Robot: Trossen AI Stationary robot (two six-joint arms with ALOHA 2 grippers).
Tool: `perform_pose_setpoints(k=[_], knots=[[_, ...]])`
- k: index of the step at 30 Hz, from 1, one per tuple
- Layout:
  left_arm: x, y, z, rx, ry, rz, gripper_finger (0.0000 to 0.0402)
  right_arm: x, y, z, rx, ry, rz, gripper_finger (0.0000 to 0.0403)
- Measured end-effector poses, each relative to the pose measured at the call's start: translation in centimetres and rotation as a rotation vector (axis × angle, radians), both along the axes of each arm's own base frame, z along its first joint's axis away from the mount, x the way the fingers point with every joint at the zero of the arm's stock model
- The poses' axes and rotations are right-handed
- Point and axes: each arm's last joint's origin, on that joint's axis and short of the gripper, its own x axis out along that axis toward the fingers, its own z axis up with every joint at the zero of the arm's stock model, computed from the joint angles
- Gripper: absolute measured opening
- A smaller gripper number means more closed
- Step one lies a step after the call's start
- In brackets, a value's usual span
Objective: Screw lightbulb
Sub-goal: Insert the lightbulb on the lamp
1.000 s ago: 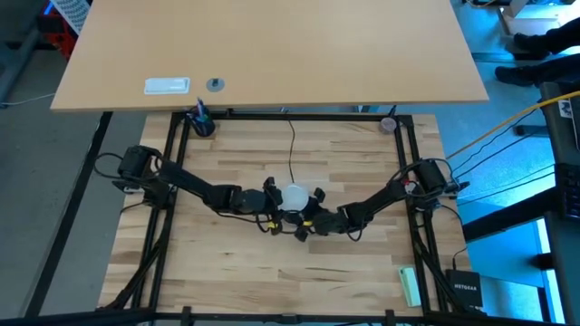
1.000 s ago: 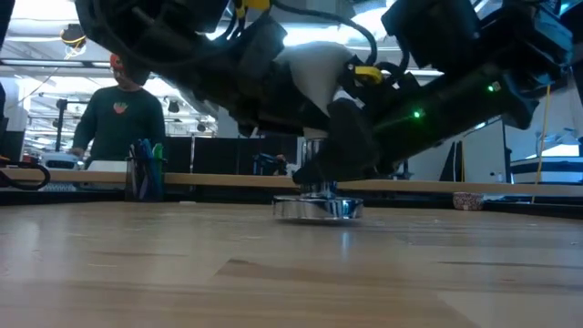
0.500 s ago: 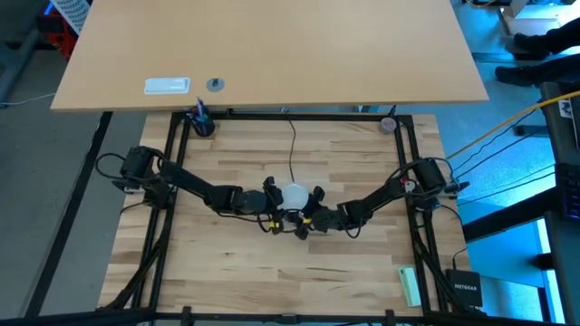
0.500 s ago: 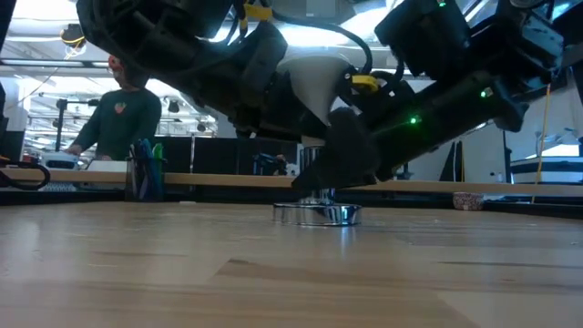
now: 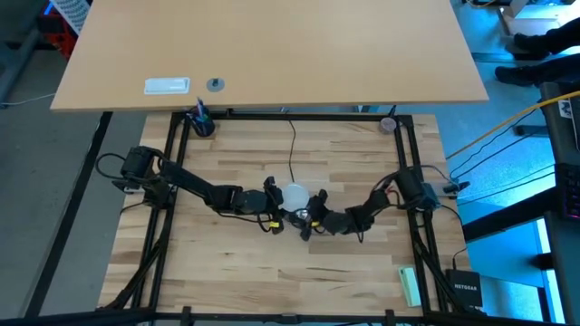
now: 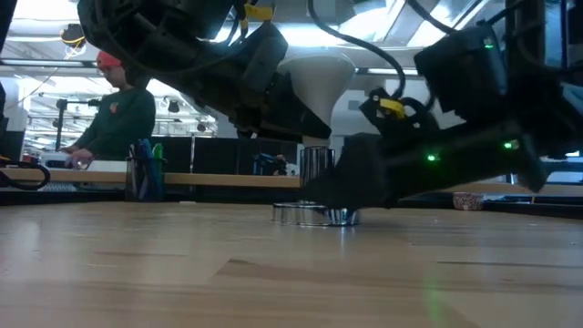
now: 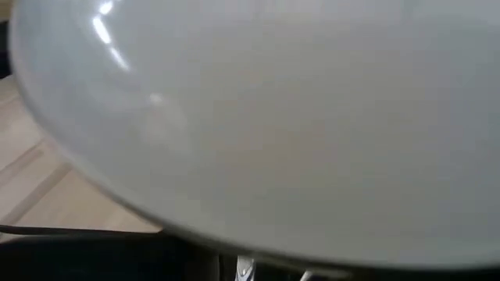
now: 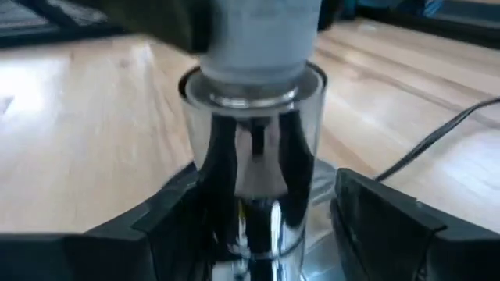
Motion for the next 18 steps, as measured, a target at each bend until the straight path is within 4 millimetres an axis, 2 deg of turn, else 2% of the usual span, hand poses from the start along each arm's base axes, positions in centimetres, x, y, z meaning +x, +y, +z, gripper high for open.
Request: perform_pose_setpoints(k=[8,11,15,18], knots=[[0.0,0.0,0.0,0.0,0.0,0.001,0.0126,0.54,0.12,-0.14,-0.025,-0.007,-0.015,0.0279],[0.0,0.0,-0.01,-0.001,0.0,0.002,0.0126,0.58,-0.05,-0.15,-0.021,-0.008,-0.02,0.0251],[0.01,0.01,-0.02,-0.015,-0.003,0.01,0.0126,0.62,-0.08,-0.14,-0.023,-0.01,-0.026,0.0187],[0.0,0.01,-0.03,-0.017,-0.003,0.012,0.0126,0.79,-0.04,-0.08,-0.03,-0.007,-0.035,0.0179]])
